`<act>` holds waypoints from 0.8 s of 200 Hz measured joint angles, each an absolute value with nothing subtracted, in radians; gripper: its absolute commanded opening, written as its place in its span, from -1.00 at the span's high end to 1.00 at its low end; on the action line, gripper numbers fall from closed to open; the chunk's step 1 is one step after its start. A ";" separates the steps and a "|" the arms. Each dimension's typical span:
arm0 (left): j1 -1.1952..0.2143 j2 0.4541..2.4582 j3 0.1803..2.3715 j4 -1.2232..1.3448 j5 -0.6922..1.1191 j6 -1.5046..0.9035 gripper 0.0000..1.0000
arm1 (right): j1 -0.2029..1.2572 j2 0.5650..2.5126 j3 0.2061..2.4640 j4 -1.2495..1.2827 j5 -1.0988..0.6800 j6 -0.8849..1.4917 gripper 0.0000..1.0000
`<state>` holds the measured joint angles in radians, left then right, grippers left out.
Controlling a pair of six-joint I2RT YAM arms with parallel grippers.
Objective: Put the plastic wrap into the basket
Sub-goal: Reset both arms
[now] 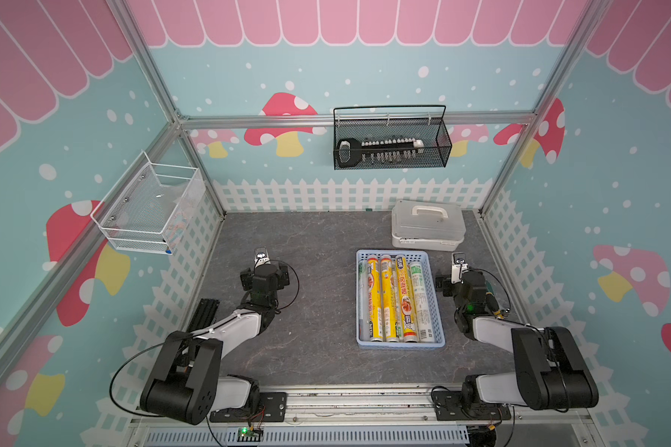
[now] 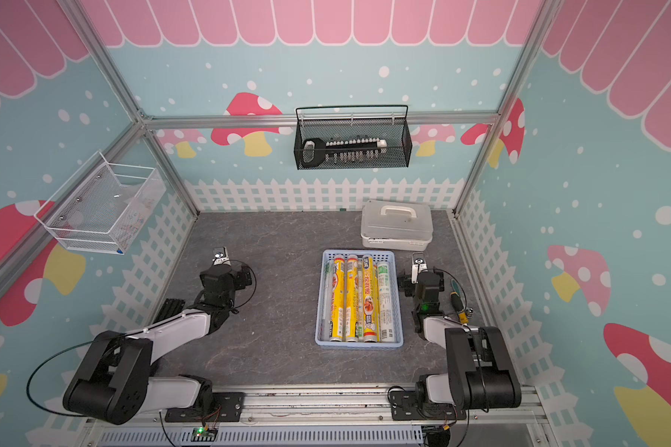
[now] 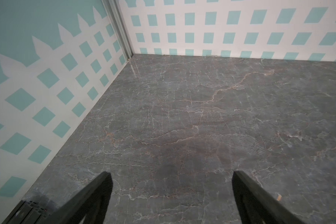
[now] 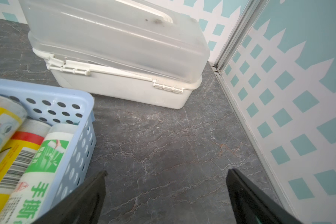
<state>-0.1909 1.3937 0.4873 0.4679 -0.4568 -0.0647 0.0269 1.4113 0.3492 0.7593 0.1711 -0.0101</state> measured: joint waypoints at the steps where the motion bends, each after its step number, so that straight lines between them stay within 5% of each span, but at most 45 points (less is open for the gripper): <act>1: -0.190 1.399 0.486 0.476 -0.456 -0.060 -0.97 | 0.027 1.413 0.348 0.760 0.171 -0.010 -0.98; 60: -0.069 1.509 0.422 0.764 -0.323 -0.036 -0.98 | 0.026 1.436 0.347 0.814 0.156 -0.012 -0.98; 160: -0.048 1.526 0.387 0.855 -0.292 -0.072 -0.97 | 0.060 1.512 0.358 0.899 0.233 -0.045 -0.98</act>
